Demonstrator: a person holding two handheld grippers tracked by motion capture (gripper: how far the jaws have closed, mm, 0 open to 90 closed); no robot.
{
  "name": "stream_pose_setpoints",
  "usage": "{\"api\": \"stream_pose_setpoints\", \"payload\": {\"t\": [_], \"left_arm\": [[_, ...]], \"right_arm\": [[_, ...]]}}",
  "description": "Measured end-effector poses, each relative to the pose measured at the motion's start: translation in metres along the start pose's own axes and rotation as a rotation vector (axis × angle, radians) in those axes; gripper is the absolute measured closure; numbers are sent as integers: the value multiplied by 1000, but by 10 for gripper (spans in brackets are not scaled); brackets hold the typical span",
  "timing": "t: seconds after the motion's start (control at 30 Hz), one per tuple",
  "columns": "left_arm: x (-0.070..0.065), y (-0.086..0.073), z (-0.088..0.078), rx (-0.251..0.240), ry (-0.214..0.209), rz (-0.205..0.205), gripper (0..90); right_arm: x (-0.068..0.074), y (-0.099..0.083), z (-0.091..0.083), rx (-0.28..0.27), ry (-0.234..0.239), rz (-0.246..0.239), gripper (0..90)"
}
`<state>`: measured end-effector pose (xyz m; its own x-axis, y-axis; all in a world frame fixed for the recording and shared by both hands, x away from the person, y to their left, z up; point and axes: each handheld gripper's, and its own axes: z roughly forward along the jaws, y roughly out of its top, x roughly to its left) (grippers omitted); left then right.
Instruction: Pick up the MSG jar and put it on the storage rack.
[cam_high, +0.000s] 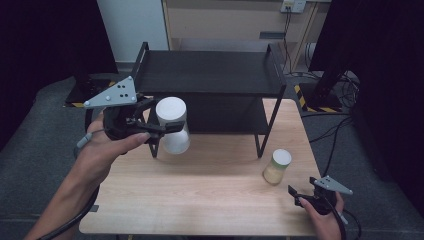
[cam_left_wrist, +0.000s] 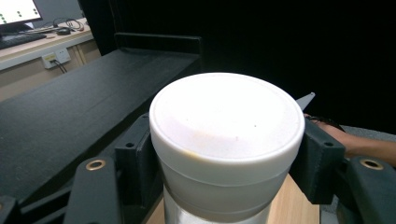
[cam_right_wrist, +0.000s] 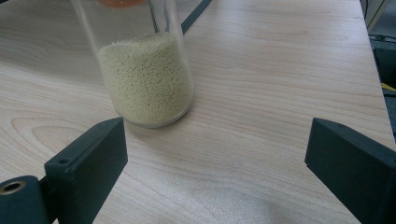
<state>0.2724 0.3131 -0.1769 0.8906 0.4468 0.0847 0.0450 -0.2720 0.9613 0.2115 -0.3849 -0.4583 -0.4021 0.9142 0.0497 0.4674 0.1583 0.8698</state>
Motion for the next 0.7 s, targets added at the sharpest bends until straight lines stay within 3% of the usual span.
{"api": "stream_pose_setpoints", "payload": {"t": [0.7], "left_arm": [[18,26,4,-5,27,-12,329]], "right_arm": [[-1,-1,0,0,3,4,61]]}}
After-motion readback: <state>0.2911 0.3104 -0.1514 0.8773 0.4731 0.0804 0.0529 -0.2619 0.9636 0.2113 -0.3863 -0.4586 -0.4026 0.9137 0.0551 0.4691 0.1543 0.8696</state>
